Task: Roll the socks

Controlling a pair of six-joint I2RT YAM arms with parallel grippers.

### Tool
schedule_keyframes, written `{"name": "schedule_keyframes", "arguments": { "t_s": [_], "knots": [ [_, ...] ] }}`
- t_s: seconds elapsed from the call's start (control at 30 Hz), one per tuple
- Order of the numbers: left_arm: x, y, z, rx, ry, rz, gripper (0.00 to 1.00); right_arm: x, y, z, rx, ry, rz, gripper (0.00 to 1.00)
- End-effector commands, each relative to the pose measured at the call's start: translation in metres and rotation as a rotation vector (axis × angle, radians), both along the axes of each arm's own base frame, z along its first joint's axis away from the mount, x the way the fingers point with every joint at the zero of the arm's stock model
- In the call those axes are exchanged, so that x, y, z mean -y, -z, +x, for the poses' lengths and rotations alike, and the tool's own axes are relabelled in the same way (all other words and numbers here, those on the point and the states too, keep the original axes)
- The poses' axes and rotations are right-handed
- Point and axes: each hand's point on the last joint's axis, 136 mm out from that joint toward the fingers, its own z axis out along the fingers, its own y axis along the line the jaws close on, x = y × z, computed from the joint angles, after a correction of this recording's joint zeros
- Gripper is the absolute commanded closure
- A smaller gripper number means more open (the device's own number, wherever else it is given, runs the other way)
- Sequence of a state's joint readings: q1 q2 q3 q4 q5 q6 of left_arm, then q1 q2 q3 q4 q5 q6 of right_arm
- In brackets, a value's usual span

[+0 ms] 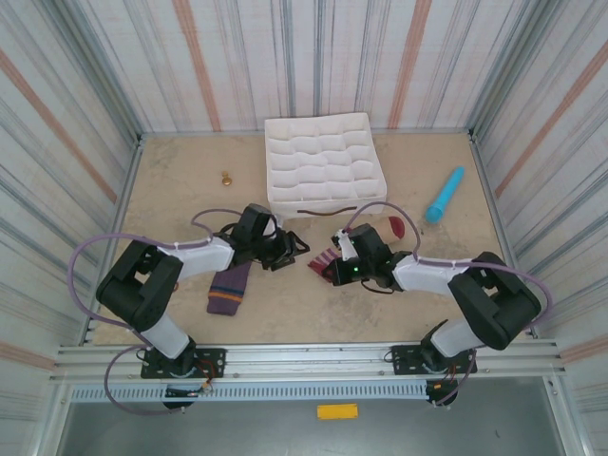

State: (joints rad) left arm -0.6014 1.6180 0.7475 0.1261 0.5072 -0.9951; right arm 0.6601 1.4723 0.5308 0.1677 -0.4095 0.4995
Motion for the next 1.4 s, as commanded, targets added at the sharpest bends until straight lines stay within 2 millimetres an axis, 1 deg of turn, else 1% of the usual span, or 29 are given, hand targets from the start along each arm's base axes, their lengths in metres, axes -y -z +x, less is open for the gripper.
{"name": "schedule_keyframes", "arguments": {
  "t_s": [0.0,0.03,0.17,0.23,0.33,0.37,0.4,0.43,0.53,0.6,0.63,0.73,0.9,1.03,1.37],
  "knots": [
    [0.003,-0.011,0.001,0.074,0.015,0.022,0.37,-0.002,0.005,-0.006,-0.144,0.057,0.085,1.0],
    [0.004,-0.01,0.0,0.081,0.023,0.03,0.4,0.0,0.007,-0.004,-0.168,0.081,0.086,1.0],
    [0.002,-0.003,-0.007,0.089,0.039,0.078,0.41,0.012,0.018,0.004,-0.279,0.192,0.106,1.0],
    [0.0,0.001,-0.01,0.093,0.043,0.099,0.41,0.012,0.021,0.005,-0.334,0.209,0.136,1.0],
    [0.003,0.006,-0.013,0.093,0.055,0.113,0.44,0.015,0.03,0.005,-0.403,0.241,0.138,1.0],
    [0.005,0.008,-0.013,0.094,0.058,0.115,0.47,0.016,0.033,0.006,-0.421,0.25,0.137,1.0],
    [0.006,0.009,-0.012,0.094,0.06,0.12,0.48,0.017,0.036,0.005,-0.437,0.259,0.132,1.0],
    [0.007,0.011,-0.013,0.092,0.061,0.126,0.51,0.019,0.04,0.006,-0.449,0.27,0.126,1.0],
    [0.009,0.018,-0.011,0.082,0.054,0.142,0.57,0.024,0.049,0.005,-0.49,0.299,0.127,1.0],
    [0.014,0.02,-0.009,0.085,0.057,0.14,0.58,0.027,0.054,0.005,-0.52,0.328,0.129,1.0],
    [0.017,0.02,-0.008,0.09,0.063,0.142,0.6,0.03,0.057,0.004,-0.533,0.342,0.124,1.0],
    [0.024,0.025,-0.006,0.094,0.078,0.157,0.63,0.036,0.064,0.003,-0.571,0.382,0.121,1.0],
    [0.03,0.035,-0.003,0.08,0.076,0.16,0.64,0.039,0.068,0.001,-0.603,0.408,0.13,1.0],
    [0.03,0.042,-0.001,0.074,0.06,0.174,0.68,0.04,0.069,0.002,-0.605,0.417,0.133,1.0],
    [0.03,0.06,-0.003,0.03,0.046,0.211,0.69,0.04,0.072,0.003,-0.612,0.42,0.14,1.0]
  ]
}}
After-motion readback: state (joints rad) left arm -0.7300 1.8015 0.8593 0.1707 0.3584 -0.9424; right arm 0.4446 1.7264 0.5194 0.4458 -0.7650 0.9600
